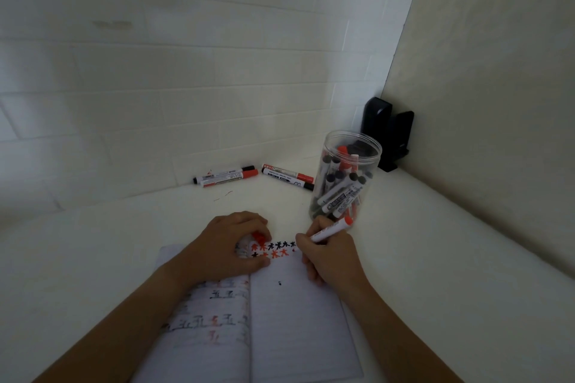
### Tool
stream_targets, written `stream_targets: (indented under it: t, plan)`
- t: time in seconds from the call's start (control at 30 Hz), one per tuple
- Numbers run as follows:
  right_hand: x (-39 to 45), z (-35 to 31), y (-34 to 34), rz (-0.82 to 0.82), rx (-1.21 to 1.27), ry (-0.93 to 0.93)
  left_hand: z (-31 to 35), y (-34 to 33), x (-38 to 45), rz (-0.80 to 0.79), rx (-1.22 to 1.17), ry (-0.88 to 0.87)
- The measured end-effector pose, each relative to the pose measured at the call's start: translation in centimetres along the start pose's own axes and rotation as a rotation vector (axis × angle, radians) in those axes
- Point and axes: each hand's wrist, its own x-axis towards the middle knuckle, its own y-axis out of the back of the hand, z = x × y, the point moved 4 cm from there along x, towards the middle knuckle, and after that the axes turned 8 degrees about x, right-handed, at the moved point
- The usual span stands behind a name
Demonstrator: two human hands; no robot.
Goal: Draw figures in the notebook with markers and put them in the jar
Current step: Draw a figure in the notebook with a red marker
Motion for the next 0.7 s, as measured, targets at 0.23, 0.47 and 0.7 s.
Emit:
stream_targets:
  t: [0.23, 0.47, 0.7]
  plan:
    - [0.04, -0.18, -0.11, -0.021, -0.032, 0.008, 0.12, 0.05, 0.05, -0.025, 0.009, 0.000]
    - [0.24, 0.35, 0.15, 0.032, -0.013, -0.020, 0.03, -0.04, 0.04, -0.030, 0.006, 0.002]
    - [0.12, 0.05, -0.08, 0.015, -0.030, 0.017, 0.19, 0.05, 0.07, -0.032, 0.012, 0.003]
